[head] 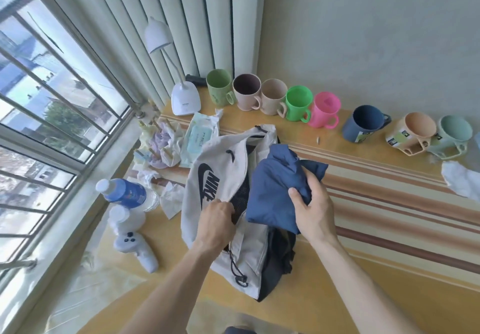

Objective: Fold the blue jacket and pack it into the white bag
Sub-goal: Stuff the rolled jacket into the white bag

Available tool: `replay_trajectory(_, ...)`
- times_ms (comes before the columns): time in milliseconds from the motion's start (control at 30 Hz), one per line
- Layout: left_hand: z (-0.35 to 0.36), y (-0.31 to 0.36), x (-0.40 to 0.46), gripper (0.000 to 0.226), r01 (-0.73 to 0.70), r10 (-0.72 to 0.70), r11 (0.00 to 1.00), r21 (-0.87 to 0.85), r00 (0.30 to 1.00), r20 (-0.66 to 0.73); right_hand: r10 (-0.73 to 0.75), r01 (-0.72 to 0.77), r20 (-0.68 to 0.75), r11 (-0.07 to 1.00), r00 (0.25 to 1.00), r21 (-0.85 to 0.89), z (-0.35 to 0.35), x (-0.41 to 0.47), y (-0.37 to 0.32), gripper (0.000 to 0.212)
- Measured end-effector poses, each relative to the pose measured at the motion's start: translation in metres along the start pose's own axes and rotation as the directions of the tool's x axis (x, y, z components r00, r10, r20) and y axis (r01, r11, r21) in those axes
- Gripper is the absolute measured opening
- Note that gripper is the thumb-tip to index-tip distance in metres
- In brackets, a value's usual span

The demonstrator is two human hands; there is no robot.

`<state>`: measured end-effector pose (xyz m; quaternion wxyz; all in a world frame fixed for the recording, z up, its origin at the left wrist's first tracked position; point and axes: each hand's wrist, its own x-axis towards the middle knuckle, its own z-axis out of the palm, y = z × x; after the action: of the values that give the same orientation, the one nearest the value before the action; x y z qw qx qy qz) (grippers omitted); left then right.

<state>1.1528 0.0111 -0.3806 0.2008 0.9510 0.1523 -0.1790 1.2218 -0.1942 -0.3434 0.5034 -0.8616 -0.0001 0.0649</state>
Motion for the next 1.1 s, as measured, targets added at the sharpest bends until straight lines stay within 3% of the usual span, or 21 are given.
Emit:
replay_trajectory(133, -0.026, -0.005, -0.015, 0.040, 0.063, -0.063, 0.998, 0.000, 0.996, -0.065, 0.001, -0.001, 0.037, 1.000, 0.999, -0.009, 0.020, 0.006, -0.006, 0.050)
replay_trajectory(300, -0.049, -0.002, -0.031, 0.076, -0.037, 0.020, 0.991, -0.126, 0.991, -0.133, 0.033, -0.030, 0.141, 0.999, 0.989, -0.024, 0.068, 0.015, -0.008, 0.053)
replay_trajectory(400, -0.054, 0.005, -0.038, 0.080, -0.054, 0.021, 0.976, -0.209, 0.987, -0.158, 0.102, -0.117, 0.292, 0.992, 0.951, 0.036, 0.100, 0.019, -0.010, 0.051)
replay_trajectory(533, -0.051, 0.007, -0.041, 0.086, -0.077, 0.034, 0.960, -0.270, 0.986, -0.163, 0.030, -0.098, 0.503, 0.989, 0.864, 0.110, 0.133, 0.012, -0.017, 0.045)
replay_trajectory(633, -0.046, 0.002, -0.041, 0.086, -0.083, 0.043, 0.958, -0.275, 0.988, -0.148, 0.091, -0.024, 0.603, 0.993, 0.793, -0.119, 0.137, 0.006, -0.004, 0.071)
replay_trajectory(767, -0.039, 0.006, -0.041, 0.084, -0.143, 0.114, 0.953, -0.266, 0.986, -0.121, 0.140, 0.226, 0.638, 0.860, 0.758, -0.458, 0.106, -0.006, 0.007, 0.090)
replay_trajectory(867, -0.027, 0.010, -0.034, 0.085, -0.177, 0.165, 0.959, -0.222, 0.984, -0.074, 0.033, 0.398, 0.596, 0.714, 0.802, -0.576, 0.082, -0.019, -0.001, 0.076)
replay_trajectory(967, -0.014, 0.013, -0.026, 0.083, -0.205, 0.201, 0.974, -0.094, 0.978, -0.051, -0.091, 0.456, 0.517, 0.616, 0.851, -0.642, 0.070, -0.023, 0.003, 0.054)
replay_trajectory(1100, 0.006, 0.012, -0.023, 0.080, -0.253, 0.254, 0.967, -0.035, 0.967, 0.031, 0.011, 0.455, 0.560, 0.570, 0.828, -0.684, 0.056, -0.025, 0.008, 0.047)
